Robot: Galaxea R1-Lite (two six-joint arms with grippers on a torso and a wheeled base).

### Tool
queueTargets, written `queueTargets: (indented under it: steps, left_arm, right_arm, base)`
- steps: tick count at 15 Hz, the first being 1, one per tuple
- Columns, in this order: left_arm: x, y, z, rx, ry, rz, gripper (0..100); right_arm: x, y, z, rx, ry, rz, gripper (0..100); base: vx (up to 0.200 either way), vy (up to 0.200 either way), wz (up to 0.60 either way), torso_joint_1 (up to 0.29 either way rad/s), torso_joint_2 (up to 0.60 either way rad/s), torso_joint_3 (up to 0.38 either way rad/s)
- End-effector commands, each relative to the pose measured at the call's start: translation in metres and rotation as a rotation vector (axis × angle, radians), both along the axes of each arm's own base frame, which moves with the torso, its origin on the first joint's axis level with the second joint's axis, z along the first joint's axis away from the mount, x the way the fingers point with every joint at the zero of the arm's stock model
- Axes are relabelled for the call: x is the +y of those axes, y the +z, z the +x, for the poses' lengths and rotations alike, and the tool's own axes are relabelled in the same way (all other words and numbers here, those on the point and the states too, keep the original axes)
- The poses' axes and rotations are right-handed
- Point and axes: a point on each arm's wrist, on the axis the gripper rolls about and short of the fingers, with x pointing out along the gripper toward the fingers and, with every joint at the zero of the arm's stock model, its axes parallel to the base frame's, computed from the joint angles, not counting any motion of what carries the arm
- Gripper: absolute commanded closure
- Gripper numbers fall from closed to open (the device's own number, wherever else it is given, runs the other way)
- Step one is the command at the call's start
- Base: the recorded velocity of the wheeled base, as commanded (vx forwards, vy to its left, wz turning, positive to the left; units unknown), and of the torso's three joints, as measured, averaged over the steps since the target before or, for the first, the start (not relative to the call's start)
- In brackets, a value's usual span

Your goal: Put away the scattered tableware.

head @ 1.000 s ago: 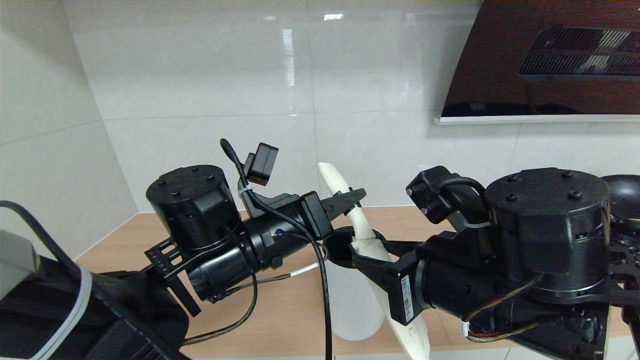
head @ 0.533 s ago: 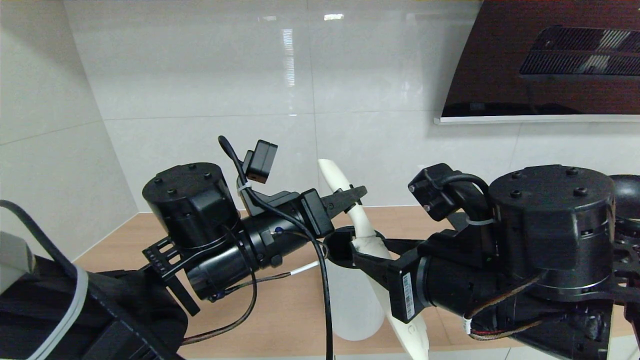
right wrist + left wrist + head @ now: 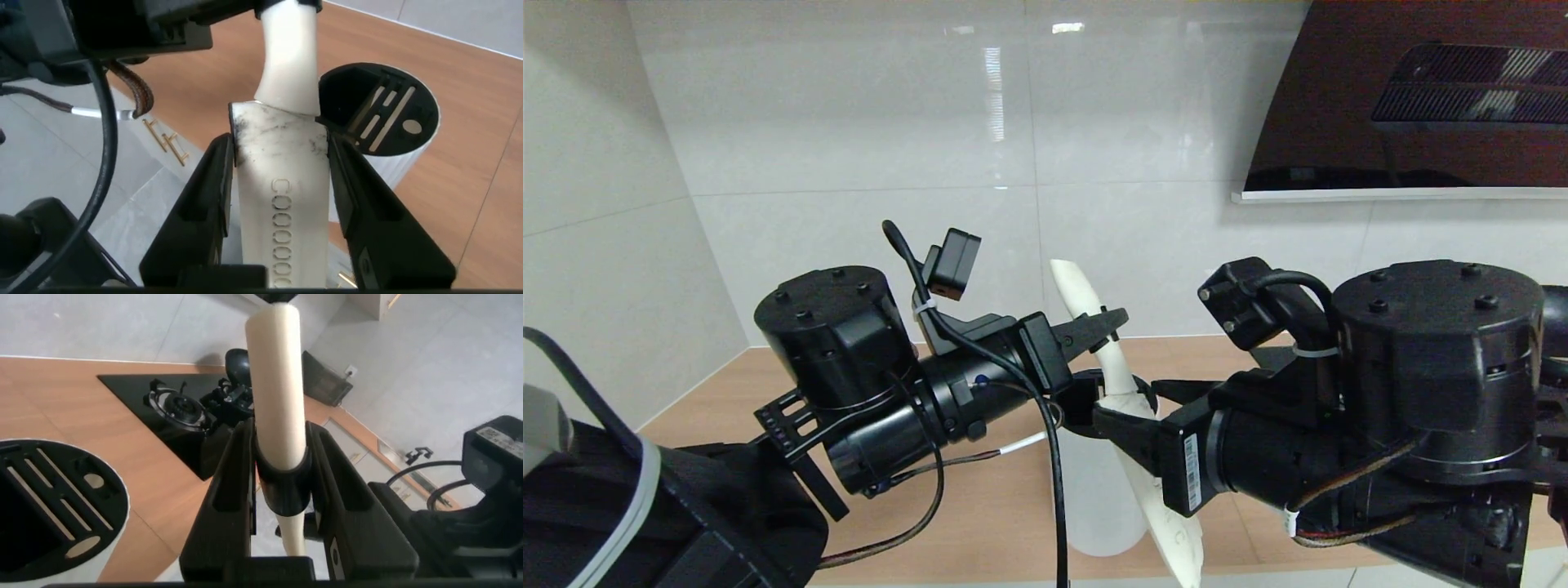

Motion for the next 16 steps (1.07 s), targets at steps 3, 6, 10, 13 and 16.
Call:
queueTargets:
  steps: [3,6,10,13,16]
  left_arm:
    - [0.001,0.004,-0.001,-0.01,0.001,-0.007,100]
    - [0.0,0.015,0.003,-0.017,0.067,0.023,100]
    - [0.01,0.07,0.014,-0.074,0.327,0.116,100]
    - [0.006,0.086,0.034,-0.178,0.552,0.246,100]
    - [0.006,0.094,0.037,-0.254,0.708,0.35,100]
  right_arm:
    - [0.0,0.0,-0.001,0.002,0.002,0.0,0]
    - [-0.005,0.006,-0.001,-0.01,-0.007,0.015,0]
    - [-0.038,0.032,0.01,-0.07,-0.109,0.088,0]
    - [-0.066,0.047,0.017,-0.116,-0.195,0.118,0]
    - [-0.076,0.052,0.021,-0.133,-0.237,0.129,0]
  base:
    - [0.0,0.0,0.0,0.0,0.0,0.0]
    - [0.0,0.0,0.0,0.0,0.0,0.0]
    - [0.0,0.0,0.0,0.0,0.0,0.0]
    - [0.0,0.0,0.0,0.0,0.0,0.0]
    - [0.0,0.0,0.0,0.0,0.0,0.0]
